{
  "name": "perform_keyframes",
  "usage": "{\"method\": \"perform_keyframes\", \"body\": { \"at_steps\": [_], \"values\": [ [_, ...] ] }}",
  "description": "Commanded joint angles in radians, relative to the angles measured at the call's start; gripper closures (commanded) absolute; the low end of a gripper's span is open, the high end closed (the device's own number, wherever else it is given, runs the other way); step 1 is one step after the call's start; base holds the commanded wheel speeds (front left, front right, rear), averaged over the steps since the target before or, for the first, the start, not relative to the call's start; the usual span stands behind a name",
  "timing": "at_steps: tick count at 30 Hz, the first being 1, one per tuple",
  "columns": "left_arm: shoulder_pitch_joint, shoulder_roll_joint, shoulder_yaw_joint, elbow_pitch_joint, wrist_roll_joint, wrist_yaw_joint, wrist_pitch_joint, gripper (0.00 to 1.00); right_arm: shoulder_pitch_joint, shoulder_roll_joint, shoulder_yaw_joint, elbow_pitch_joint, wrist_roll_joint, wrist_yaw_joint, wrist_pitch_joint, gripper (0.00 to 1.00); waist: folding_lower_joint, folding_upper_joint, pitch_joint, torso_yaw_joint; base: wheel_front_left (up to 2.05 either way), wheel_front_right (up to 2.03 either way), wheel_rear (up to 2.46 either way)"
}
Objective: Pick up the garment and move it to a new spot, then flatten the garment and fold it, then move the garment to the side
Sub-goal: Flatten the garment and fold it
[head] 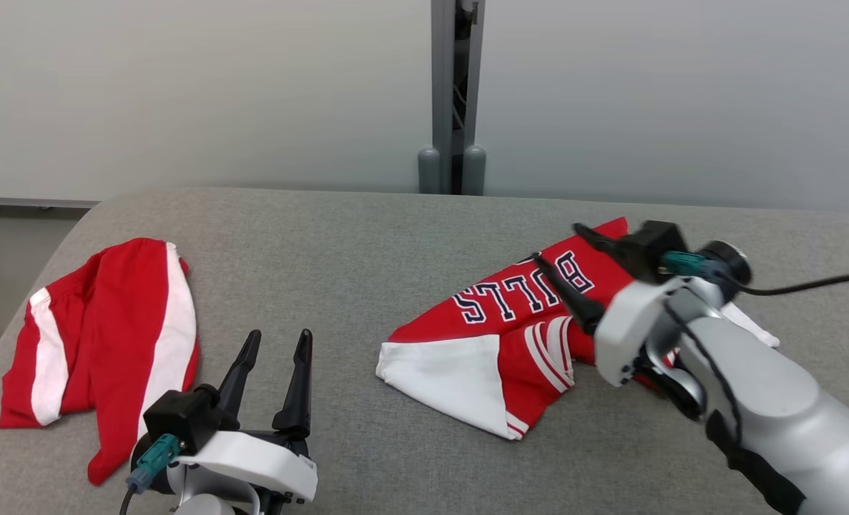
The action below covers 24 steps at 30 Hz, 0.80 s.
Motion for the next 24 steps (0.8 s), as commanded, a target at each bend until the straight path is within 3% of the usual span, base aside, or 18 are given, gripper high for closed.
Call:
{"method": "perform_keyframes", "body": {
  "at_steps": [1, 6, 12, 19, 24],
  "values": [
    [0.011, 0.004, 0.007, -0.004, 0.006, 0.007, -0.003, 0.00, 0.035, -0.015, -0.030, 0.012, -0.005, 0.000, -0.023, 0.00, 0.0000, 0.0000, -0.003, -0.012, 0.00, 0.00, 0.00],
    [0.014, 0.004, 0.012, -0.010, 0.010, 0.005, -0.003, 0.00, 0.125, -0.052, -0.196, 0.026, -0.045, 0.000, -0.058, 0.00, 0.0000, 0.0000, 0.001, -0.037, 0.00, 0.00, 0.00],
    [0.008, 0.004, 0.024, -0.016, 0.021, 0.000, -0.003, 0.00, 0.337, -0.036, -0.475, -0.128, -0.145, 0.000, -0.056, 0.00, 0.0000, 0.0000, 0.017, -0.062, 0.00, 0.00, 0.00],
    [-0.003, 0.004, 0.034, -0.010, 0.027, -0.011, -0.003, 0.00, 0.494, 0.013, -0.583, -0.187, -0.246, 0.000, -0.057, 0.00, 0.0000, 0.0000, 0.031, -0.070, 0.00, 0.00, 0.00],
    [-0.012, 0.004, 0.038, -0.003, 0.035, -0.019, -0.003, 0.00, 0.504, 0.033, -0.611, -0.168, -0.299, 0.000, -0.057, 0.00, 0.0000, 0.0000, 0.039, -0.065, 0.00, 0.00, 0.00]
  ]
}}
